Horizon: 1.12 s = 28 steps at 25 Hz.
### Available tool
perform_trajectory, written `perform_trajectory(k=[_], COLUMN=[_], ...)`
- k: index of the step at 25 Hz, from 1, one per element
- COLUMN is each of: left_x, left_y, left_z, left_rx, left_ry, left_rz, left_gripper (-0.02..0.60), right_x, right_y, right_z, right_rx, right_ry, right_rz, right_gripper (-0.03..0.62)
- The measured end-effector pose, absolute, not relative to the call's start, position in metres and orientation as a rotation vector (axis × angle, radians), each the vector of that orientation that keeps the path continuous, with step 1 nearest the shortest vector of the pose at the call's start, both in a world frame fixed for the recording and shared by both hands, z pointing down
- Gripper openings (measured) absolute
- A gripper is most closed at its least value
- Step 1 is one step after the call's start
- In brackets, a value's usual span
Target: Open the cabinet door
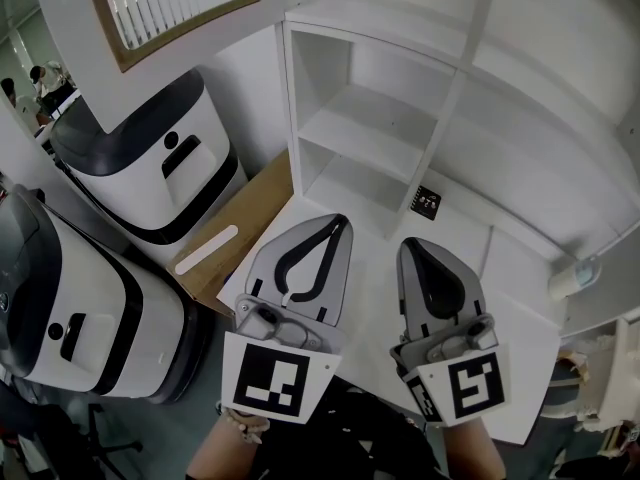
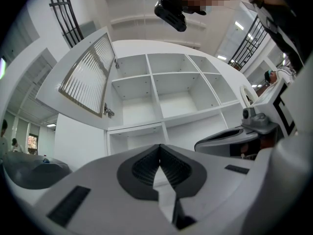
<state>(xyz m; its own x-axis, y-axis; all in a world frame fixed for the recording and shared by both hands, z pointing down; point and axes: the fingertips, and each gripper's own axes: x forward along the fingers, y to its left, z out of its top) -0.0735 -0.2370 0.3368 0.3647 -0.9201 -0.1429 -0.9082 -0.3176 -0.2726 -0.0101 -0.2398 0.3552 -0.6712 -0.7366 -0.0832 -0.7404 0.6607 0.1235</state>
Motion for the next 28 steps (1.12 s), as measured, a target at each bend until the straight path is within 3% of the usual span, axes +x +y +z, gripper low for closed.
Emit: perform_trajectory(k=[28], left_x=[-0.069], left_y=[-0.2297], left_z=[0.3304], left_rx=[-2.311], left_ry=[1.636], left_rz=[-0.042], left_gripper=[0.0], right_x=[-0.0093], right_y=[-0.2339], right_z=[0.3485], right_rx=[-1.216], right_ry=[2.846], right_rz=[0.25], right_gripper=[-0.002])
